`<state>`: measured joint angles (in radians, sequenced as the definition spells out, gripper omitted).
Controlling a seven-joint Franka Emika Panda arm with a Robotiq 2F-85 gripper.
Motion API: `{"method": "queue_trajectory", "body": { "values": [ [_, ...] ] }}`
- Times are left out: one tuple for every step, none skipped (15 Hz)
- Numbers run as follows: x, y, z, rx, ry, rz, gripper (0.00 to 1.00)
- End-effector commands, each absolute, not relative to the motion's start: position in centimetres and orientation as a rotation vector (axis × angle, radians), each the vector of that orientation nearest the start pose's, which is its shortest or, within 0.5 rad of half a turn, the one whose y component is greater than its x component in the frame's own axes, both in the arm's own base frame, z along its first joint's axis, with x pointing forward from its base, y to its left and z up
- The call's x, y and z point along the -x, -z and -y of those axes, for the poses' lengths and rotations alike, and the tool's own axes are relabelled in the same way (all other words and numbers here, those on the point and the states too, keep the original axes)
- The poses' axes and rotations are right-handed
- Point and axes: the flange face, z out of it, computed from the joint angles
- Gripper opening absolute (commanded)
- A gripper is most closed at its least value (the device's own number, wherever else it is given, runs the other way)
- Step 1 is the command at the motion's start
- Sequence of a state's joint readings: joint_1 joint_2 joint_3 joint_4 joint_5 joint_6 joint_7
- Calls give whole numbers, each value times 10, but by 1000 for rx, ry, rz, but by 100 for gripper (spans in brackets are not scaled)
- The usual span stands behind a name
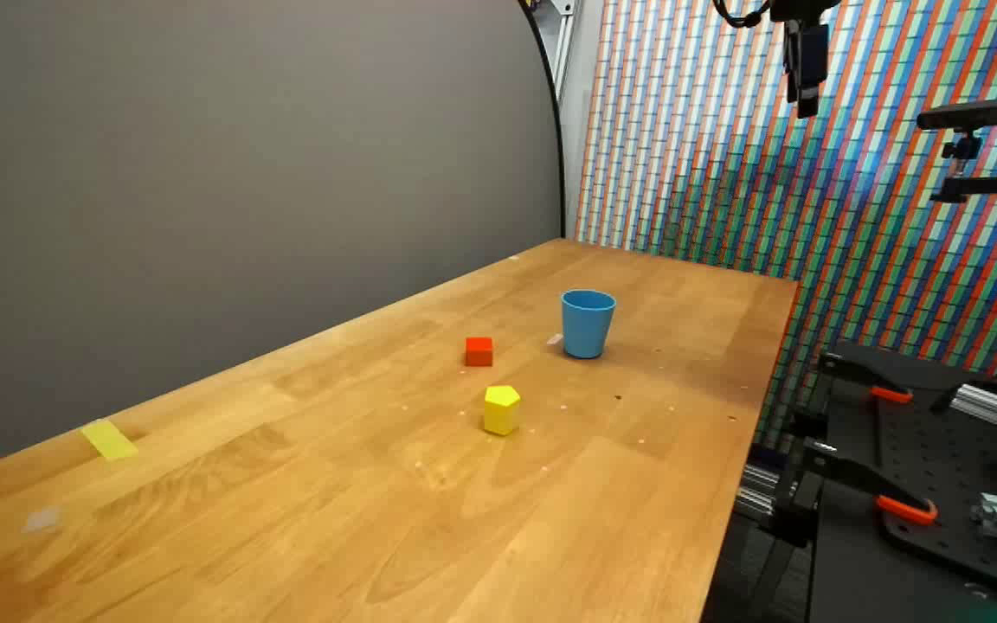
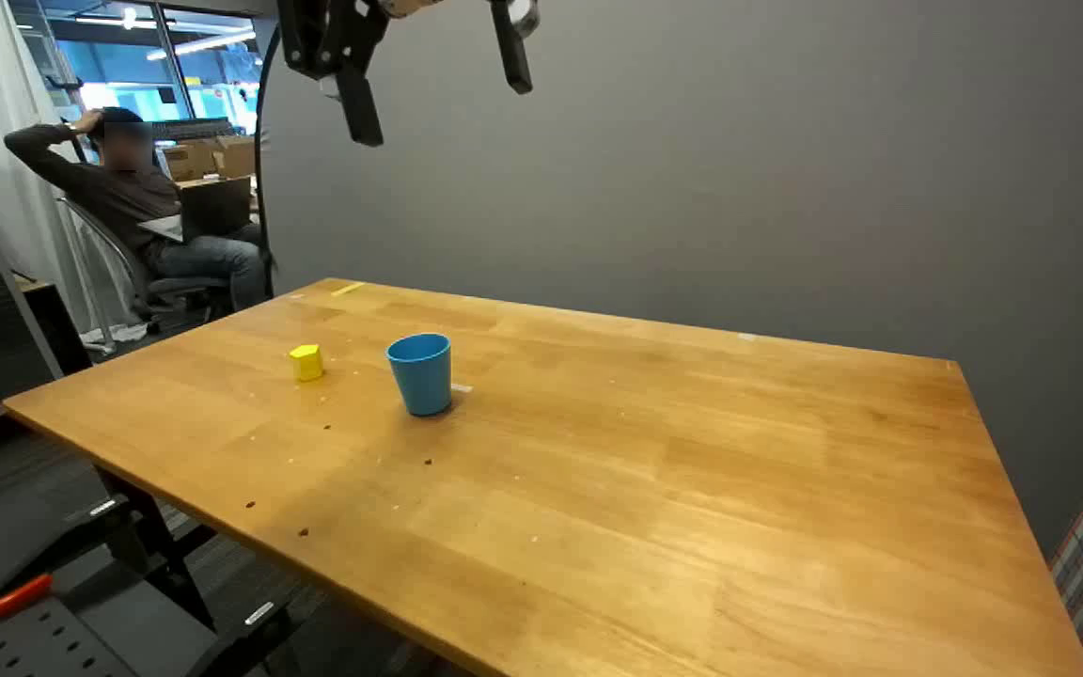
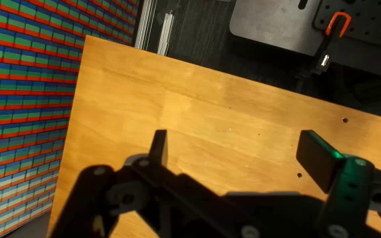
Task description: Put the yellow block in the cup
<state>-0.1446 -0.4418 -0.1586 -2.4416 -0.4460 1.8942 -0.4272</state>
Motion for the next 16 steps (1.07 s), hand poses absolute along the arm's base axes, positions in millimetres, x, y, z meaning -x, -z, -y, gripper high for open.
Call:
{"method": "queue_trajectory", "body": {
  "values": [
    [-376,-458,153,3371,-371,524,100],
    [-376,-460,153,3374,-363,522,100],
    [-377,-462,154,3376,-357,521,100],
    [-377,-463,154,3378,-354,520,100],
    [-377,-463,154,3378,-354,520,100],
    [-377,-463,154,3378,-354,520,100],
    [-383,-460,149,3365,-325,527,100],
    [-393,-453,133,3341,-270,548,100],
    [-403,-446,114,3303,-220,582,100],
    [-413,-439,94,3257,-174,616,100],
    [-423,-432,68,3186,-140,673,100],
    [-433,-422,37,3130,-107,721,100],
    [-441,-416,12,3078,-72,762,100],
    [-448,-405,-18,3036,-51,825,100],
    [-456,-398,-42,2995,-31,874,100],
    [-462,-384,-68,2951,-30,939,100]
  ]
}}
